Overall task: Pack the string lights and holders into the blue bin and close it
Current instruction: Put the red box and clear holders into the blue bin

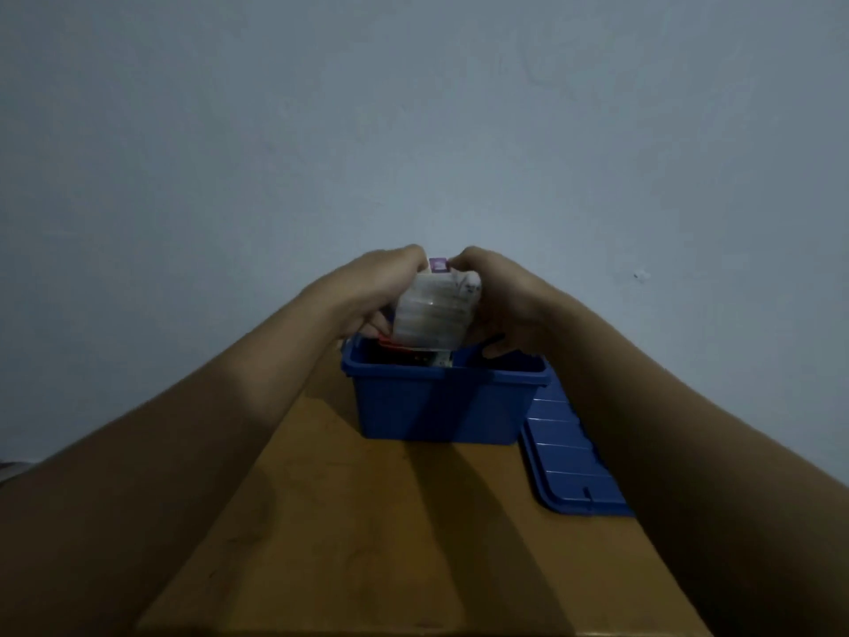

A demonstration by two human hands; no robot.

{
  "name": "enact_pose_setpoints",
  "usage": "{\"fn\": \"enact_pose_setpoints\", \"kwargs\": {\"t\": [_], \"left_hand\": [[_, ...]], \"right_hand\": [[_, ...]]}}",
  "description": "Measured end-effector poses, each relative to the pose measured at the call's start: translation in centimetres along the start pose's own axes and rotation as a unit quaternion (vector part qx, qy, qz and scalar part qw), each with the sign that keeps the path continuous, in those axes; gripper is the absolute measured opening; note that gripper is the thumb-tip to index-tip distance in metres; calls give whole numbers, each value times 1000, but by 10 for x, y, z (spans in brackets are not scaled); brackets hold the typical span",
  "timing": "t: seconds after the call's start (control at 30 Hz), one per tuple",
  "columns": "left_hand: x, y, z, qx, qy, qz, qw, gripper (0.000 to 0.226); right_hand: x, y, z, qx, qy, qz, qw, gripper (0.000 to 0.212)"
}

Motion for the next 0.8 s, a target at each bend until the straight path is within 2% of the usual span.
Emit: {"fn": "enact_pose_setpoints", "kwargs": {"t": [0.2, 0.3, 0.4, 0.47, 0.53, 0.67, 0.8], "left_hand": [[-23, -39, 45, 105, -72, 68, 989, 38], [-29, -56, 53, 159, -129, 29, 978, 25], [-31, -65, 61, 187, -145, 40, 971, 24], [-30, -62, 61, 175, -136, 90, 971, 15], [-27, -55, 62, 136, -94, 171, 971, 8], [-21, -49, 65, 51, -19, 303, 951, 15], [-12, -42, 68, -30, 49, 348, 936, 35]], "right_hand": [[-17, 29, 40, -58, -25, -1, 998, 39], [-26, 40, 48, -67, -37, -6, 997, 52], [-29, 44, 49, -71, -50, -33, 996, 30], [-31, 47, 50, -79, -66, -50, 993, 25], [-32, 46, 52, -64, -65, -66, 994, 24], [-27, 48, 64, -26, -10, -67, 997, 17], [-25, 51, 75, 9, 57, -107, 993, 33]]}}
Point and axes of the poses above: each hand's wrist, its own z-axis towards the middle knuckle, its own x-axis out of the back of the hand, y = z × x, the point moved 7 cm from there along z, towards the middle knuckle
